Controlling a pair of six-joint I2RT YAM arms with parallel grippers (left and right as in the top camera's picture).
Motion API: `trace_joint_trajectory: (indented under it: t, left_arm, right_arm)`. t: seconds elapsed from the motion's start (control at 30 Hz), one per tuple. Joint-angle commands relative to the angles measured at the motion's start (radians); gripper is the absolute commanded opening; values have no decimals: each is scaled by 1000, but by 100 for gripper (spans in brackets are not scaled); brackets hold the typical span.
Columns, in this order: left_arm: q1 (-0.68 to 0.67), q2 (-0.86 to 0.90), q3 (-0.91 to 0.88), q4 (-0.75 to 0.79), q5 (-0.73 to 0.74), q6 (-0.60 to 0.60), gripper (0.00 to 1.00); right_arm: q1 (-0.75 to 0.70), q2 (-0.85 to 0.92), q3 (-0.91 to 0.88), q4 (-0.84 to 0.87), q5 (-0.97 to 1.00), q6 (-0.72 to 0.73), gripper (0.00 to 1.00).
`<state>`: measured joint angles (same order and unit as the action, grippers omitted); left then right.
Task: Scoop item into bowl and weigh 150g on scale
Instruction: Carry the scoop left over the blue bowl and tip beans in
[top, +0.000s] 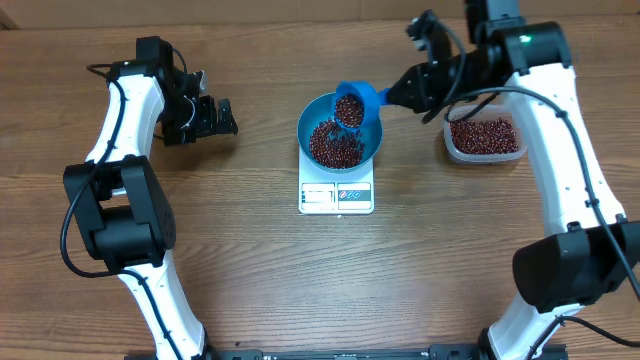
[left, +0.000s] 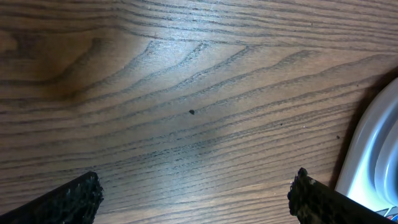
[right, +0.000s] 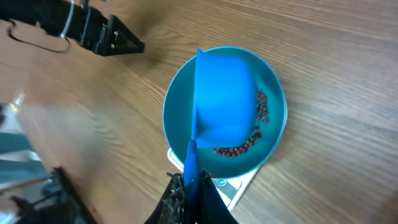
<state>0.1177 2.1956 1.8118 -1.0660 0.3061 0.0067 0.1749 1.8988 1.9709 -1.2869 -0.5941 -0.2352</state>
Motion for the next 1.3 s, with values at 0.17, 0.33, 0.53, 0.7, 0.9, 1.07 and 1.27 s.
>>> trace_joint_trajectory:
  t: [0.17, 0.33, 0.53, 0.7, 0.9, 1.07, 1.27]
  left_arm:
    - [-7, 8, 8, 1, -2, 15, 99]
    - [-7, 8, 8, 1, -2, 15, 100]
    - [-7, 8, 8, 1, -2, 16, 99]
    - [-7, 8, 8, 1, -2, 15, 100]
    - [-7, 8, 8, 1, -2, 15, 100]
    - [-7, 8, 8, 1, -2, 15, 100]
    - [-7, 8, 8, 1, -2, 16, 100]
  right_arm:
    - [162, -40, 33, 55, 338, -31, 4]
    - [233, -40, 33, 63, 423, -58, 4]
    - [252, -40, 33, 86, 478, -85, 4]
    - [252, -40, 33, 89, 477, -87, 4]
    - [252, -40, 33, 90, 478, -88, 4]
    - [252, -40, 33, 90, 477, -87, 4]
    - [251, -40, 33, 110, 478, -88, 4]
